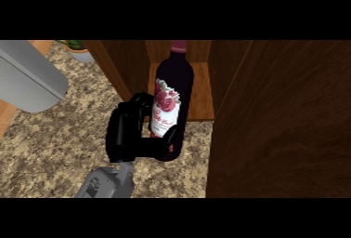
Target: Pick up the wine, place it into the cabinet and close the cabinet
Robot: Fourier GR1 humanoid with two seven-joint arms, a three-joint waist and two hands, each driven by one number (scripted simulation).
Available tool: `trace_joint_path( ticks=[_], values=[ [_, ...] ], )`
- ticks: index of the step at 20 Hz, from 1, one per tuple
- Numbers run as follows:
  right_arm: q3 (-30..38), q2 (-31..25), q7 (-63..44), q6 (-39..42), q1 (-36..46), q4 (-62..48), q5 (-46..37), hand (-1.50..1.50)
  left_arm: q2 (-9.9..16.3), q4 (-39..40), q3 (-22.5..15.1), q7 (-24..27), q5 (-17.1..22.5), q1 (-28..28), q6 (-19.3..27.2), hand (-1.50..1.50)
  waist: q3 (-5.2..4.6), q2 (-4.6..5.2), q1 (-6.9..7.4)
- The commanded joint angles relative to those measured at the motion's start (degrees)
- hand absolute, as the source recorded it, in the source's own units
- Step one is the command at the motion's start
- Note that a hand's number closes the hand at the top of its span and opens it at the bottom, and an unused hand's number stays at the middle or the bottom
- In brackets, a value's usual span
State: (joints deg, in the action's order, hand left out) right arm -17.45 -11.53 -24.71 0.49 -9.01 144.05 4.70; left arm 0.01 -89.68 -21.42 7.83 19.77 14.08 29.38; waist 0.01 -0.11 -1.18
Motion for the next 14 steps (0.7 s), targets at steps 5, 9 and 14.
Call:
trace_joint_path(
  ticks=[5, 9, 14],
  values=[
    [0.19, 0.26, -2.58, 1.26, -5.01, 10.81, 4.27, -1.5, -0.01, 11.03, -2.32, 1.35, 1.12, 8.47, 6.94, 1.5, -0.01, 0.07, -0.32],
    [0.78, 0.33, -4.69, 1.15, -3.22, 11.81, 6.74, -1.5, -0.01, 18.73, -4.3, 7.9, 5.54, 10.27, 8.79, 1.5, -0.07, 0.27, -1.05],
    [4.28, -0.2, -3.54, 2.67, -3.28, 11.5, 8.82, -1.5, -0.01, 24.45, -1.64, 9.0, 9.16, 13.39, 6.66, 1.5, -0.03, 0.28, -0.76]
  ],
)
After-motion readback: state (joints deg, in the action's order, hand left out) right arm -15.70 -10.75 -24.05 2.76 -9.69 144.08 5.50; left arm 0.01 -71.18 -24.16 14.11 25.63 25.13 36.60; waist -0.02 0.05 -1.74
